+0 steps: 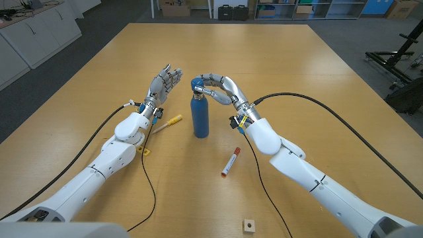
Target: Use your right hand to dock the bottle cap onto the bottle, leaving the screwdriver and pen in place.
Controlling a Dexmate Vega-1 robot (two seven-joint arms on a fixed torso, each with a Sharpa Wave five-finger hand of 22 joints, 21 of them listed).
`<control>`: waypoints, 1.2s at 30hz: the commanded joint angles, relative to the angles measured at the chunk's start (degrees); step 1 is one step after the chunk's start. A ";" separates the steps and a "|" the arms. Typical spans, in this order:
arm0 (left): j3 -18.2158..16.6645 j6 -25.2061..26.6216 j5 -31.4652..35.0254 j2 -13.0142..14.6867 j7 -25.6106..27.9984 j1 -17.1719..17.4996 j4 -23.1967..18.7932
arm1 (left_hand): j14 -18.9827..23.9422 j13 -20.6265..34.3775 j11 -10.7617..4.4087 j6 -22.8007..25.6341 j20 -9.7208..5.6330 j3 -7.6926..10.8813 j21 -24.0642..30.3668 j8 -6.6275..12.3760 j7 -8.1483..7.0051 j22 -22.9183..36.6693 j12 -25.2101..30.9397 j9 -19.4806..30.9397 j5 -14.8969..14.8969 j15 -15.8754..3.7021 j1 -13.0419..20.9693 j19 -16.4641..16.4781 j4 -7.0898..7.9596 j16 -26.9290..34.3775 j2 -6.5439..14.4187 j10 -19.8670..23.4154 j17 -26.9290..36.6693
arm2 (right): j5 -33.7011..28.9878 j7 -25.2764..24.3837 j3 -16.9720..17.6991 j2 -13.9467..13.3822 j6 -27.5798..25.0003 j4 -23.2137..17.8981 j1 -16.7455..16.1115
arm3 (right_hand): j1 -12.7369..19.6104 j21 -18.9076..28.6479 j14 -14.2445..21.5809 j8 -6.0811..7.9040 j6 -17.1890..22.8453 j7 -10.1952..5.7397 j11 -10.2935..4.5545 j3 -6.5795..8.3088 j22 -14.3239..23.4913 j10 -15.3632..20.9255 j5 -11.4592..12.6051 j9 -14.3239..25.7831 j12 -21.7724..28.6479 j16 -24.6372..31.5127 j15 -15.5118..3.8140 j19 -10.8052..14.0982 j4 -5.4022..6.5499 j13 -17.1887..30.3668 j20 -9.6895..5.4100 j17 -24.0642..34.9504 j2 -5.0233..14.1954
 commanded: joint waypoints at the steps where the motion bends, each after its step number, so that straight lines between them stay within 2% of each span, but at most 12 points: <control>1: -0.10 -0.38 -0.22 -0.09 -0.19 0.13 0.28 | 0.51 0.20 0.02 0.64 0.19 0.21 0.00 -0.15 -0.06 0.27 -0.01 0.11 -0.12 -0.11 -0.04 -0.11 -0.34 0.05 0.60 0.28 0.12 | -0.37 0.32 -0.16 -0.23 -1.18 -0.09 -0.22 | -0.13 -0.07 0.61 0.01 5.82 -5.87 -2.11 0.09 0.22 2.52 0.22 0.24 0.02 0.01 -3.93 -0.35 0.22 0.09 0.10 0.10 1.98; 9: -0.11 -0.44 -0.29 -0.11 -0.23 0.20 0.41 | 0.50 0.20 0.02 0.61 0.16 0.22 0.00 -0.18 -0.15 0.27 0.00 0.11 -0.12 -0.18 -0.03 -0.12 -0.37 0.04 0.63 0.33 0.12 | -0.68 0.97 -0.66 -0.20 -1.77 0.20 0.49 | 0.03 -0.15 0.50 -0.20 5.49 -5.89 -2.11 0.10 0.22 2.34 0.22 0.24 -0.13 -0.11 -3.97 -0.44 0.04 0.09 0.21 0.07 1.88; 19: -0.44 -0.88 -0.56 -0.06 -0.16 0.78 0.37 | 0.52 0.20 0.03 0.65 0.23 0.23 -0.01 -0.19 -0.15 0.27 -0.02 0.12 -0.13 -0.12 -0.02 -0.14 -0.40 0.05 0.66 0.29 0.12 | -0.21 1.30 -0.91 -0.33 -1.57 0.80 0.52 | -0.28 -0.54 0.03 -1.11 4.03 -5.79 -2.09 -0.37 0.23 1.08 0.03 0.23 -0.82 -0.37 -3.25 -0.99 -0.02 0.13 0.93 0.24 1.45; 21: -0.45 -0.97 -0.49 -0.03 -0.17 0.82 0.36 | 0.51 0.20 -0.01 0.65 0.22 0.23 0.00 -0.20 -0.14 0.27 -0.04 0.12 -0.13 -0.14 -0.02 -0.13 -0.41 0.04 0.66 0.26 0.12 | -0.24 1.22 -0.88 -0.45 -1.47 0.77 0.40 | -0.51 -0.75 -0.55 -1.72 2.94 -5.75 -2.07 -0.59 0.24 0.46 -0.07 0.25 -0.99 -0.64 -2.85 -1.31 -0.01 0.32 1.33 0.32 1.26; 28: -0.46 -0.97 -0.59 -0.01 -0.28 0.90 0.29 | 0.47 0.20 -0.02 0.65 0.26 0.24 0.00 -0.22 -0.12 0.27 -0.03 0.12 -0.13 -0.16 -0.02 -0.13 -0.43 0.03 0.69 0.29 0.12 | -0.21 1.47 -0.88 -0.82 -1.44 0.75 0.30 | -1.16 -1.10 -1.27 -2.35 2.12 -5.68 -2.01 -1.12 0.26 -0.96 -0.29 0.34 -1.36 -0.97 -2.15 -1.75 0.11 0.60 2.17 0.48 0.86; 33: -0.46 -0.99 -0.61 -0.03 -0.27 0.93 0.32 | 0.56 0.21 -0.17 0.74 0.23 0.25 0.00 -0.20 -0.10 0.27 0.00 0.12 -0.14 -0.14 -0.02 -0.14 -0.45 0.06 0.71 0.38 0.12 | -0.06 1.98 -0.99 -1.14 -0.74 1.06 0.49 | -2.23 -1.56 -2.00 -3.21 0.85 -5.11 -1.94 -1.87 0.27 -2.70 -0.45 0.44 -1.75 -1.30 -1.78 -2.40 0.38 0.81 3.06 0.66 0.27; 36: -0.46 -1.01 -0.65 -0.07 -0.29 0.94 0.38 | 0.48 0.21 -0.14 0.73 0.25 0.25 0.00 -0.21 -0.16 0.27 -0.01 0.13 -0.14 -0.12 -0.02 -0.14 -0.46 0.03 0.72 0.35 0.12 | 0.05 2.24 -1.01 -1.28 -0.29 1.22 0.59 | -3.39 -2.12 -3.08 -4.18 -0.78 -3.98 -1.77 -2.59 0.30 -4.91 -0.51 0.54 -2.19 -1.77 -1.14 -3.30 0.72 0.95 4.28 0.84 -0.19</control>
